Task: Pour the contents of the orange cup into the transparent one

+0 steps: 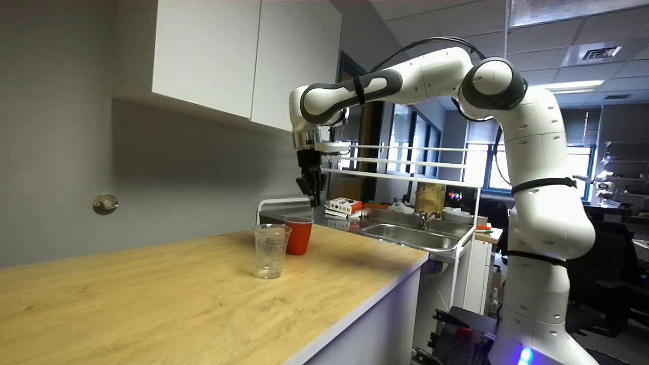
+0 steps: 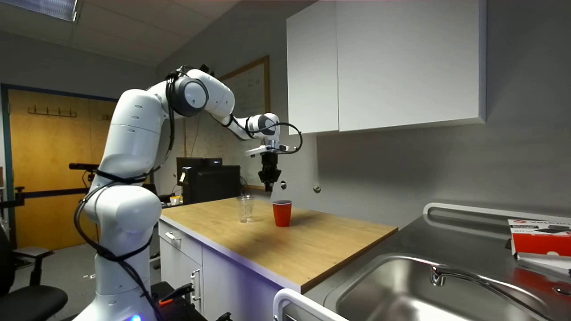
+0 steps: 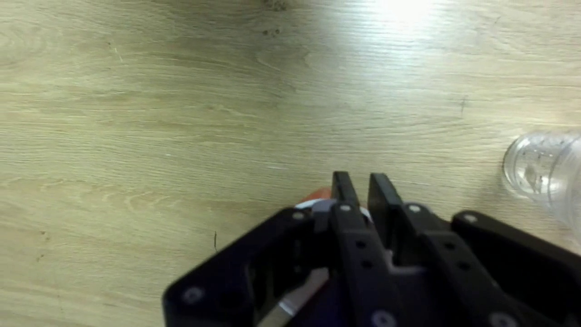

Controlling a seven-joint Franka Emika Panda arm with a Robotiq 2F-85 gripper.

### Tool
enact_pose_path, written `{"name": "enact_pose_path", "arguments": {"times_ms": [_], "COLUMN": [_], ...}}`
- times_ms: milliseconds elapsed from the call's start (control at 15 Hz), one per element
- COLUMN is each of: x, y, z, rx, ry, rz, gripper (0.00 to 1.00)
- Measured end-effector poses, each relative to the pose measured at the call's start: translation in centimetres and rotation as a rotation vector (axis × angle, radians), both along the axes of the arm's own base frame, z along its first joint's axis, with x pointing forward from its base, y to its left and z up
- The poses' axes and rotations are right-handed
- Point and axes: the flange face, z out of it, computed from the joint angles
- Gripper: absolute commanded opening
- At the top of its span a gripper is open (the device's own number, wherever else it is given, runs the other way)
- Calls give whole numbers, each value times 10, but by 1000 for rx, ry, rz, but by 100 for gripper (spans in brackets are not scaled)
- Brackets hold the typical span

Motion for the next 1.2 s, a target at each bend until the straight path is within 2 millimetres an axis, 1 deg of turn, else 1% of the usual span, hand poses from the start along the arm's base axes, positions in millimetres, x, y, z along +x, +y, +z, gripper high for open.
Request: {"name": "enact_pose_path", "arguments": {"times_ms": [200,267,400,467,600,733,933,1067,1200], "x": [0,1,4,7,13,18,24,27,30], "y": [-18,-27,-44,-53,-70,-85,-100,-104,-103], "z": [10,15,24,27,27,19,-7,-27,-46], "rx": [2,5,19,28,51,69,98,117,131], "ry": [-19,-32,-72,-93,-126,-147,-143,-127,-109], "rz": [-29,-43,-69,-85,-120,-151,-192,-212,-222], "gripper": [72,78,94,99,100,100,100,100,100]}}
